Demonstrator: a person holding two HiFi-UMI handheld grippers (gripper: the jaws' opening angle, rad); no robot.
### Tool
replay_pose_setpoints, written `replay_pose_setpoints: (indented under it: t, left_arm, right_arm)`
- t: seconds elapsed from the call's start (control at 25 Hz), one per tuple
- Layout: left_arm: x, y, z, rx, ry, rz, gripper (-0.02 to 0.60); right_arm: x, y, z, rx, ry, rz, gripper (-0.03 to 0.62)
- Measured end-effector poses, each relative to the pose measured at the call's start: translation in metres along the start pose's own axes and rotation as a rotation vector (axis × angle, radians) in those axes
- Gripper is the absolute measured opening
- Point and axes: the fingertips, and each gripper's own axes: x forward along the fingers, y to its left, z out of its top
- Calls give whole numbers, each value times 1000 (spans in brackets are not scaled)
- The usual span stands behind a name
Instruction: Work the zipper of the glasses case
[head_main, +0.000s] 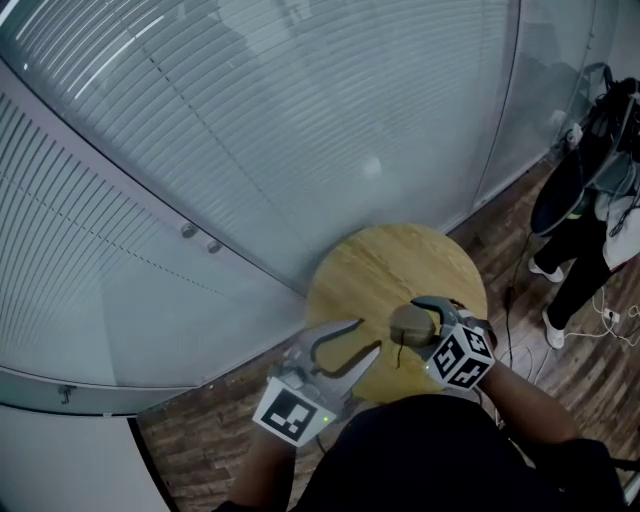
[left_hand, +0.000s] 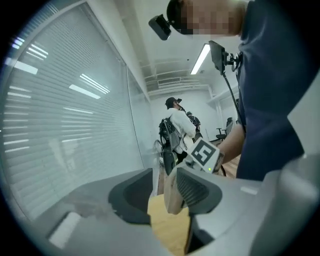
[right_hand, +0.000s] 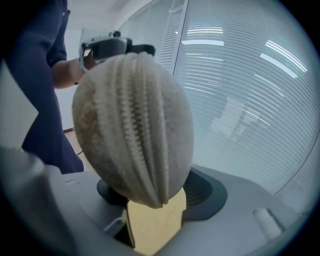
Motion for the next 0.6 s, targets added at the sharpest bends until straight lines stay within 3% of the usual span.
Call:
replay_pose_setpoints:
  t: [0.28, 0.48, 0.6]
  left_arm:
    - [16, -40, -46, 19, 104, -140, 195]
    - [24, -47, -43, 70, 85, -142, 195]
    - [26, -46, -28, 59, 46, -130, 195]
  right_arm:
    - [-7, -5, 7, 61, -38, 8, 276]
    - [-8, -4, 14, 64, -48, 15, 276]
    - [-7, -1, 17, 75, -56, 27, 276]
